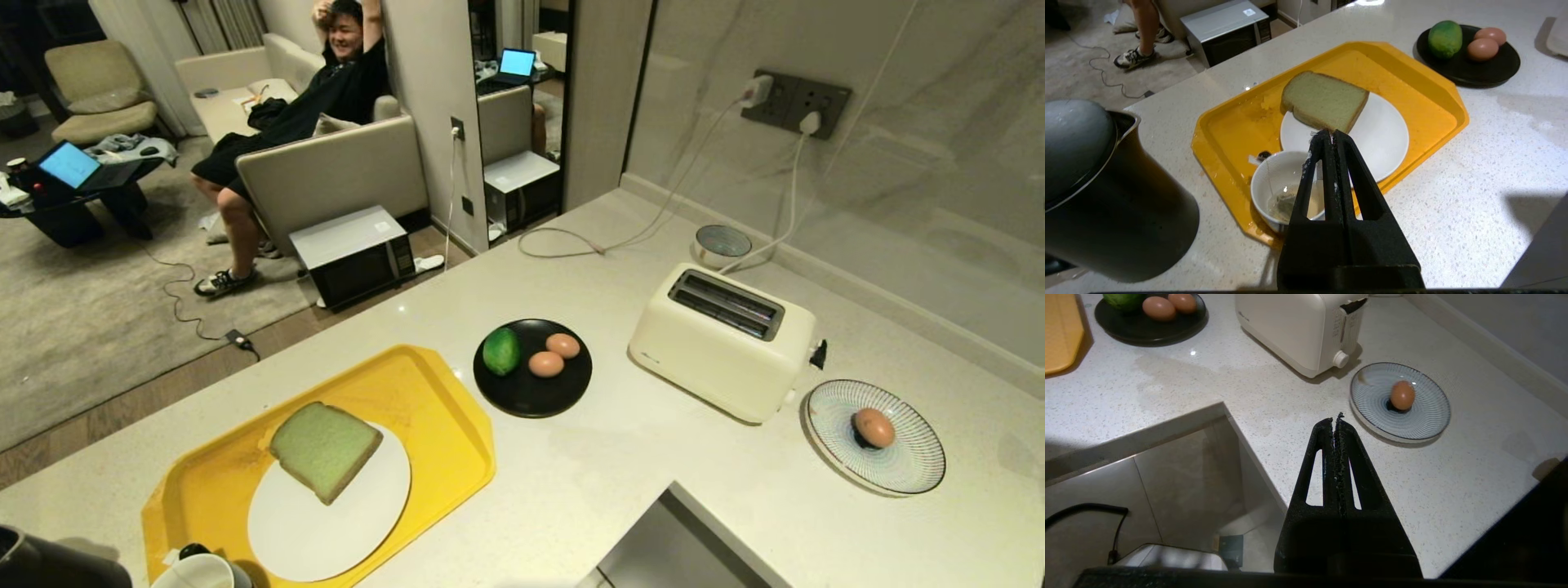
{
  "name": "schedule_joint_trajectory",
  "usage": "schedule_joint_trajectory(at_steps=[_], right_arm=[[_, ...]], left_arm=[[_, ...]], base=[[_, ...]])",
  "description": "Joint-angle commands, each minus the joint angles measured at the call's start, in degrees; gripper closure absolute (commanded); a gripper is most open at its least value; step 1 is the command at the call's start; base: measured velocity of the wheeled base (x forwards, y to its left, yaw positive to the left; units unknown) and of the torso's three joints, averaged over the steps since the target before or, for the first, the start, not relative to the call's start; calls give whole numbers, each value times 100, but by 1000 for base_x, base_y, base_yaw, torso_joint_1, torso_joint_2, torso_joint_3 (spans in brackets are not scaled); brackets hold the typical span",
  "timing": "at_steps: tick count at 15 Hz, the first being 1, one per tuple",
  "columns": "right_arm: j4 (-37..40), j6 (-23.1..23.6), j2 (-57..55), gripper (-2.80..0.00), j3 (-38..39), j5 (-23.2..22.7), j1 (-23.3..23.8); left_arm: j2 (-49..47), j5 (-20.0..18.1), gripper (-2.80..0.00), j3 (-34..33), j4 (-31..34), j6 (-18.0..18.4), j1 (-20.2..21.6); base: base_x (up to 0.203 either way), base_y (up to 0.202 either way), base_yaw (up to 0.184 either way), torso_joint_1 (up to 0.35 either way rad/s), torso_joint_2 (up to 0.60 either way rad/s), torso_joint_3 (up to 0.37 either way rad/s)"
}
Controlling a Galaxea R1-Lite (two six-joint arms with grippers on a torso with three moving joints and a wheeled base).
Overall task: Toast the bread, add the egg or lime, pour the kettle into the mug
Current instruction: Pick up the egg
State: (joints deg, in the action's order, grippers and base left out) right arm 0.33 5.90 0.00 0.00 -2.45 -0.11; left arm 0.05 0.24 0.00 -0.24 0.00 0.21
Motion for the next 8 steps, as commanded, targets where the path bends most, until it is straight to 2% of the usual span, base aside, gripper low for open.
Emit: schedule_joint_trajectory(at_steps=[1,5,8], right_arm=[[2,8,0,0,18,-1,2],[2,8,0,0,18,-1,2],[2,-1,-7,0,18,-1,2]], left_arm=[[4,2,0,0,-3,0,-3],[4,2,0,0,-3,0,-3],[4,2,0,0,-3,0,-3]], base=[[5,9,-87,8,3,-1],[1,7,-125,3,6,-1],[1,1,-20,1,2,1]])
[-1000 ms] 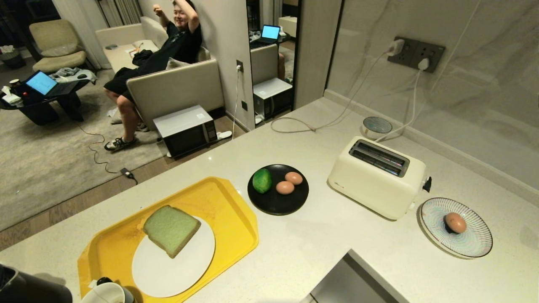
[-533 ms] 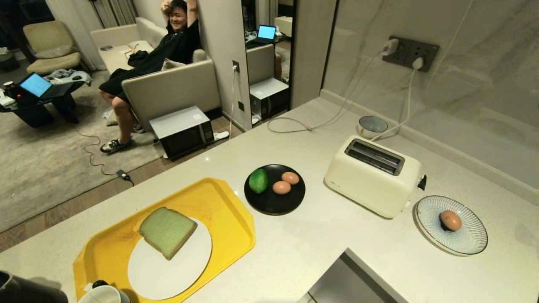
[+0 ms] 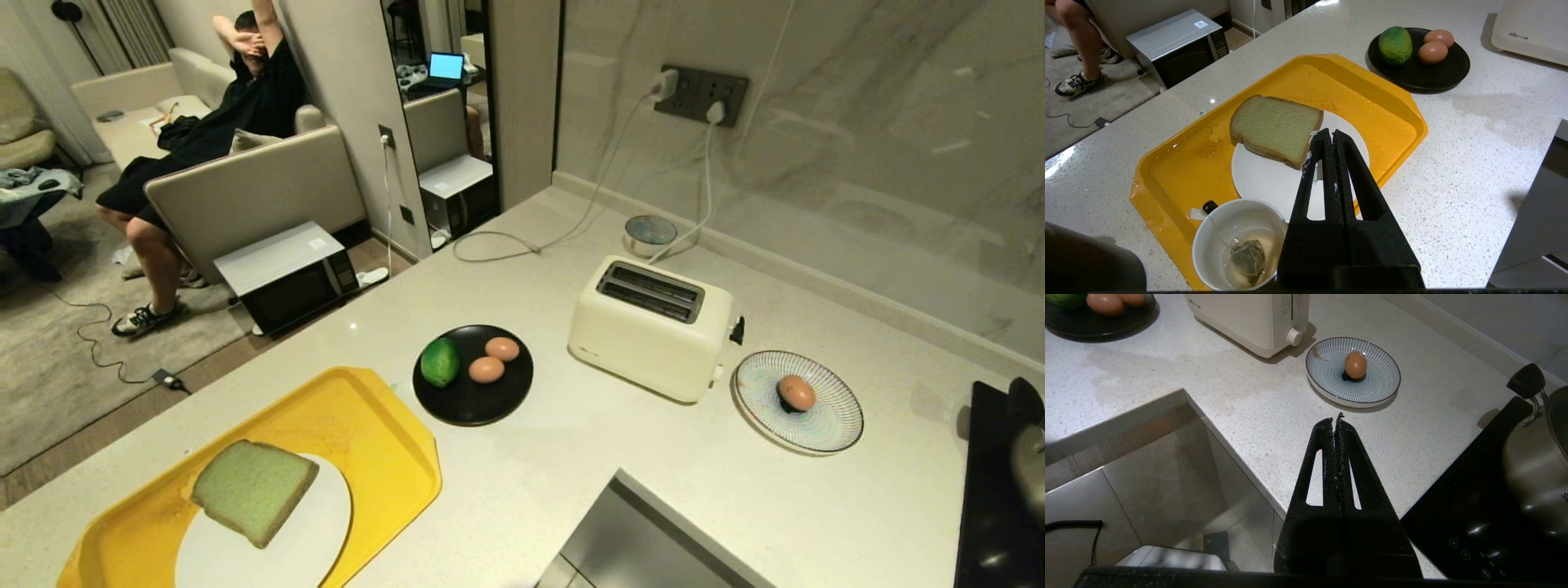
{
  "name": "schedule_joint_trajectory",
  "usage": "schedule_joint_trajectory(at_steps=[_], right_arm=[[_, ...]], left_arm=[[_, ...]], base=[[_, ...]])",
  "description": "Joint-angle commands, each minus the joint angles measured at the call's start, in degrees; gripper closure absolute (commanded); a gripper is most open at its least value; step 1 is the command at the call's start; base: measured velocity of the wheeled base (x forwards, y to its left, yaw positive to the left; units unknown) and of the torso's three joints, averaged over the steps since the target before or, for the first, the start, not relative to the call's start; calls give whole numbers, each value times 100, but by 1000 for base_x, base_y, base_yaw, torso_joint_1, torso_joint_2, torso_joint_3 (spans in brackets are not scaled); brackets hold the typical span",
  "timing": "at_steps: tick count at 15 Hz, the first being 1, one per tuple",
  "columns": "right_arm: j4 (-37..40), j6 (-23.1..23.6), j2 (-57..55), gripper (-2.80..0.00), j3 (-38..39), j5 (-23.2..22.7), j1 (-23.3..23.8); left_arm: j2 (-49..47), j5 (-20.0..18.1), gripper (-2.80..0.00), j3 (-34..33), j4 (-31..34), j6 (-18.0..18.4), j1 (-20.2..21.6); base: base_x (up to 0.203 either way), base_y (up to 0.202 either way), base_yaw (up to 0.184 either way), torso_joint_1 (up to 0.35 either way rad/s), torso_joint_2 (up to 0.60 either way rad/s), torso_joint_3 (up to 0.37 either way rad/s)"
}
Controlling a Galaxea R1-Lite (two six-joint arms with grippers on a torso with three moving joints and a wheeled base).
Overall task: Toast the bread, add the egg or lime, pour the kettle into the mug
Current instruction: Pick up the egg
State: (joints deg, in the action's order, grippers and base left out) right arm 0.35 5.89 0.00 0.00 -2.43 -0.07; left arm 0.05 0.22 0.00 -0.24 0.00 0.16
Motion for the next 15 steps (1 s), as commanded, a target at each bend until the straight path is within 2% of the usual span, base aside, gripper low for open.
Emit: schedule_joint_trajectory(at_steps=[1,15], right_arm=[[0,-21,-7,0,18,-4,-1],[0,-105,0,0,18,14,-1]], left_arm=[[4,4,0,0,-2,0,2],[4,4,0,0,-2,0,2]], base=[[0,0,0,0,0,0],[0,0,0,0,0,0]])
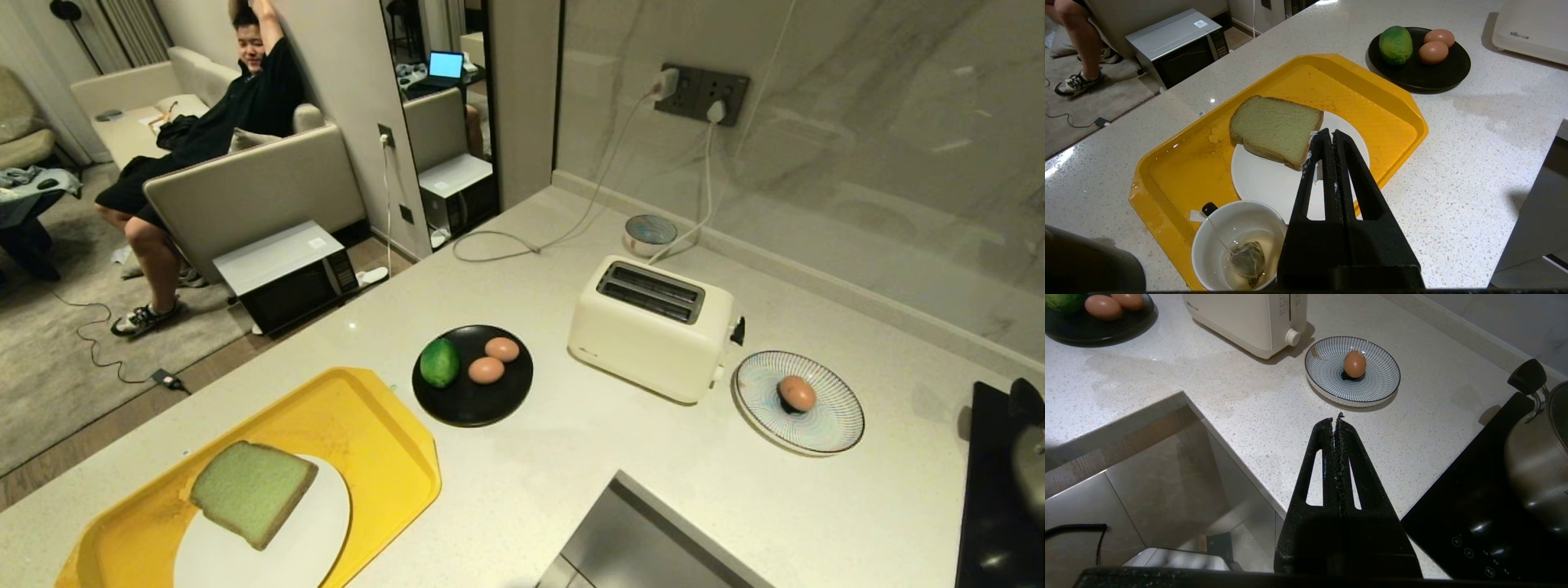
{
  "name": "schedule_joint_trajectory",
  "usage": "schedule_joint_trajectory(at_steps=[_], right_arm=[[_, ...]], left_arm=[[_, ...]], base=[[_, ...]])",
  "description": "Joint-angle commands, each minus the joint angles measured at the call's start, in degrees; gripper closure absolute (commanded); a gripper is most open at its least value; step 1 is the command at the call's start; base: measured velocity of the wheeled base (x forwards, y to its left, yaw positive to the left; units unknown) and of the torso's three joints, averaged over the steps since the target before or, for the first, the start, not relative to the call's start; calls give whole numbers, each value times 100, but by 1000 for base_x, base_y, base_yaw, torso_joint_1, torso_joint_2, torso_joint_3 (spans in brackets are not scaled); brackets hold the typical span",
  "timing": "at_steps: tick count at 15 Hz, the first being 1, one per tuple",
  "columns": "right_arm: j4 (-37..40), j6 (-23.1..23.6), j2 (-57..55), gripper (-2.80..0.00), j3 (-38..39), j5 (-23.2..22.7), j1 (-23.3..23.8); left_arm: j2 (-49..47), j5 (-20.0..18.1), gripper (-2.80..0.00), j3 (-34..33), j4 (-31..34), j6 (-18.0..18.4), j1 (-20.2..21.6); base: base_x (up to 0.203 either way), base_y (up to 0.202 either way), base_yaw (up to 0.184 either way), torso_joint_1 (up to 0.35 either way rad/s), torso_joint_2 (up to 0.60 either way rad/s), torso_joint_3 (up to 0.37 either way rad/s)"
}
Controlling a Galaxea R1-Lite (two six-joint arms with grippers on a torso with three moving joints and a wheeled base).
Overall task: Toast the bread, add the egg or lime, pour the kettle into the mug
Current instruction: Pick up the egg
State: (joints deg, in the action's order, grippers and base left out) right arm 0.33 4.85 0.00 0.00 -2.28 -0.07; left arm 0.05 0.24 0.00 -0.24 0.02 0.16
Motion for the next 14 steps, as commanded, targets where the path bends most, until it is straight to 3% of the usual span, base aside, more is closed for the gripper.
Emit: schedule_joint_trajectory(at_steps=[1,14], right_arm=[[2,-1,0,0,18,-1,-1],[2,-1,0,0,18,-1,-1]], left_arm=[[4,2,0,0,-3,-2,2],[4,2,0,0,-3,24,2]], base=[[0,0,0,0,0,0],[0,0,0,0,0,0]])
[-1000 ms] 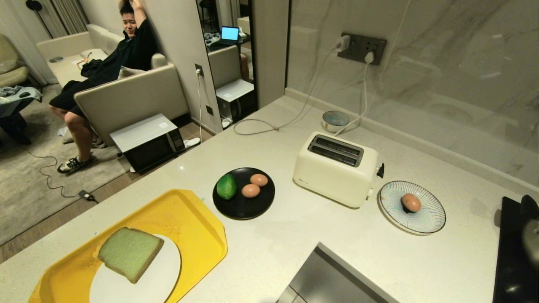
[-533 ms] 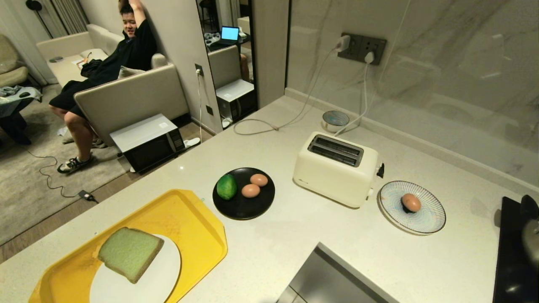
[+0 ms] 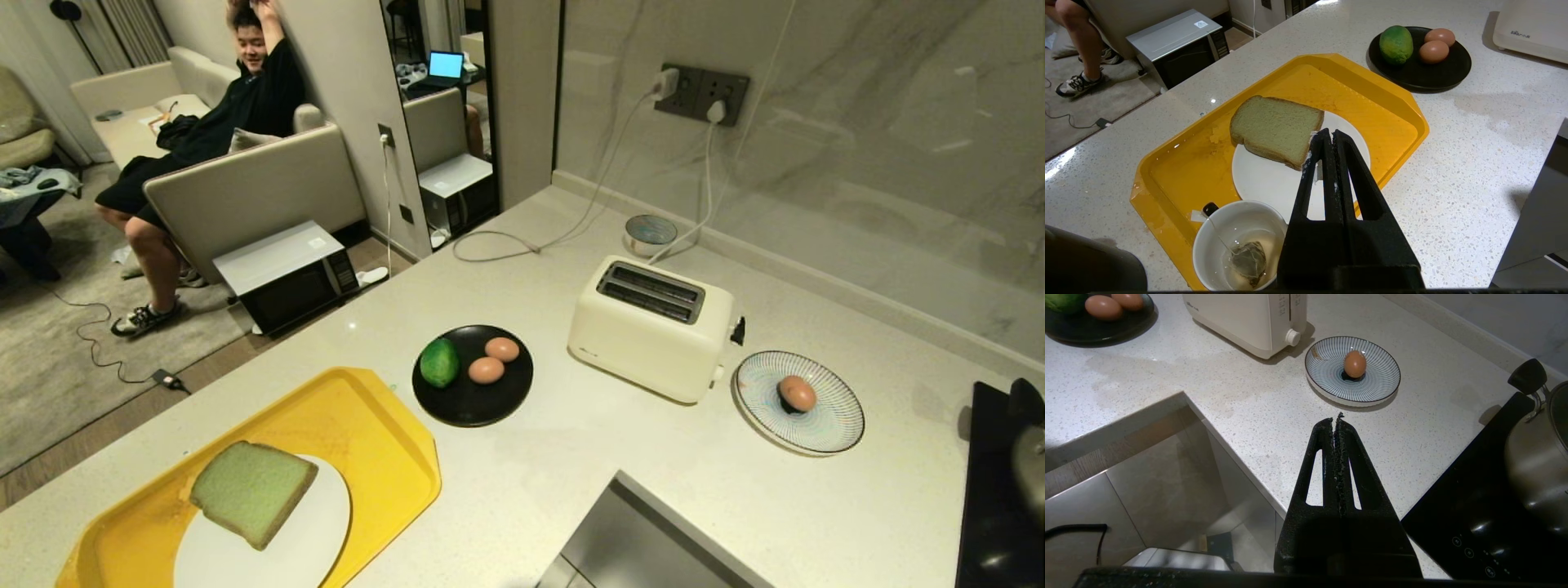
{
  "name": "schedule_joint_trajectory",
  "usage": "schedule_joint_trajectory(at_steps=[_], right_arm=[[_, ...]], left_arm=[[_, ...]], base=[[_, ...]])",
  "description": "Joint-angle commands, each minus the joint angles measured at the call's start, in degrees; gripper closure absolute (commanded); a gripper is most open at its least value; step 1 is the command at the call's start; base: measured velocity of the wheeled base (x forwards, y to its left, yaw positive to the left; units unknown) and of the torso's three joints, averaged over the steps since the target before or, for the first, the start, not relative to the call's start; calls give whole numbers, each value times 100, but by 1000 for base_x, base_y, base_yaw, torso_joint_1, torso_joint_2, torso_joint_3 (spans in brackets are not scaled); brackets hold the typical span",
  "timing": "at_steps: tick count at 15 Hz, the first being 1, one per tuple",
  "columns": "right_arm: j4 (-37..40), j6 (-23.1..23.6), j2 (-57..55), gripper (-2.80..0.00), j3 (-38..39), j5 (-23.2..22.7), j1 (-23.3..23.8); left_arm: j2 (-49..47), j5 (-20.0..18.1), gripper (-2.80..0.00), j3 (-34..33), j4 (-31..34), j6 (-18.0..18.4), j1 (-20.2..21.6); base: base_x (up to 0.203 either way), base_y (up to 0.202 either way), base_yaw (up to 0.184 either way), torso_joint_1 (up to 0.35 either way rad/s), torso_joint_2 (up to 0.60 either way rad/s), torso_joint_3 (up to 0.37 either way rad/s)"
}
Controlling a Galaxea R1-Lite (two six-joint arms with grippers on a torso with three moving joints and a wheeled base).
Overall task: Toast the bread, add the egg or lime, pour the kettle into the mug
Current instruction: Pick up the egg
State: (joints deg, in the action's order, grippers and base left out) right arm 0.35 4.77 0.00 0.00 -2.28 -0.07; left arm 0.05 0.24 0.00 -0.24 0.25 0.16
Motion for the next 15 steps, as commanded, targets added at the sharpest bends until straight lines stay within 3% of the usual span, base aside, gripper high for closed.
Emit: schedule_joint_trajectory(at_steps=[1,15], right_arm=[[0,7,-6,0,18,-4,-1],[0,7,0,0,18,-2,-1]], left_arm=[[4,2,0,0,-2,2,2],[4,2,0,0,-9,11,2]], base=[[0,0,0,0,0,0],[0,0,0,0,0,0]])
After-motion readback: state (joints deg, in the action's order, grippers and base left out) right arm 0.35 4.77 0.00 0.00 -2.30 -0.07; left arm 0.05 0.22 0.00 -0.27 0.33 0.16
